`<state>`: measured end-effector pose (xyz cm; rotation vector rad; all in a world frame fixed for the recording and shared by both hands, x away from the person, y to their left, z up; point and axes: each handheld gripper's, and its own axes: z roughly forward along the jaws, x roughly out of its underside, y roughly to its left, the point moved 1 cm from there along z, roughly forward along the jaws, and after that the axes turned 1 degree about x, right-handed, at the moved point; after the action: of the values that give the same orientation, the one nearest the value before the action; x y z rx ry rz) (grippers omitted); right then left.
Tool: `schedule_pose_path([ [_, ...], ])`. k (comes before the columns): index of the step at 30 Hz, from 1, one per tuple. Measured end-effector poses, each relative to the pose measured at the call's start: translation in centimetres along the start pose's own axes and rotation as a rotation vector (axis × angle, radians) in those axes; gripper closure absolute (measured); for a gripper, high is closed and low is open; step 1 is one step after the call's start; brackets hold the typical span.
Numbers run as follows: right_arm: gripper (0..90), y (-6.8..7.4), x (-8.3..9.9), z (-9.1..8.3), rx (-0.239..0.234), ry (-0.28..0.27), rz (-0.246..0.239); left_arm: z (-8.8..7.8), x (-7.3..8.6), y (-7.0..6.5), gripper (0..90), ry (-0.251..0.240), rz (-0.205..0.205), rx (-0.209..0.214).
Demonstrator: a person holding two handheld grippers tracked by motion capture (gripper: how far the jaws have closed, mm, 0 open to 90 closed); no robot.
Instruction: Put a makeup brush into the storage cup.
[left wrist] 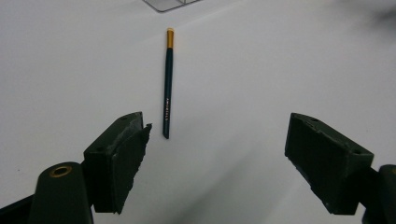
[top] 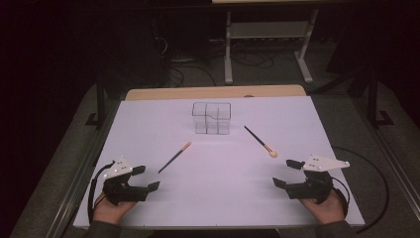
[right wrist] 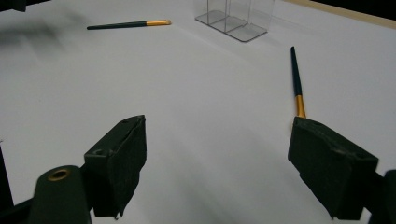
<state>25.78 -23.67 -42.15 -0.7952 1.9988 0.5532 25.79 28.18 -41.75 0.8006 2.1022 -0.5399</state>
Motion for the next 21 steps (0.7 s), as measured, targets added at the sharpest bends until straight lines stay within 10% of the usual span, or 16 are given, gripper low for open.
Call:
schedule_pose_path([
  [21,18.4,-0.37,0.28,0.02,0.001,0.006,0.014,0.22,-0.25,0.34,20.6,-0.004,-0.012,-0.004],
])
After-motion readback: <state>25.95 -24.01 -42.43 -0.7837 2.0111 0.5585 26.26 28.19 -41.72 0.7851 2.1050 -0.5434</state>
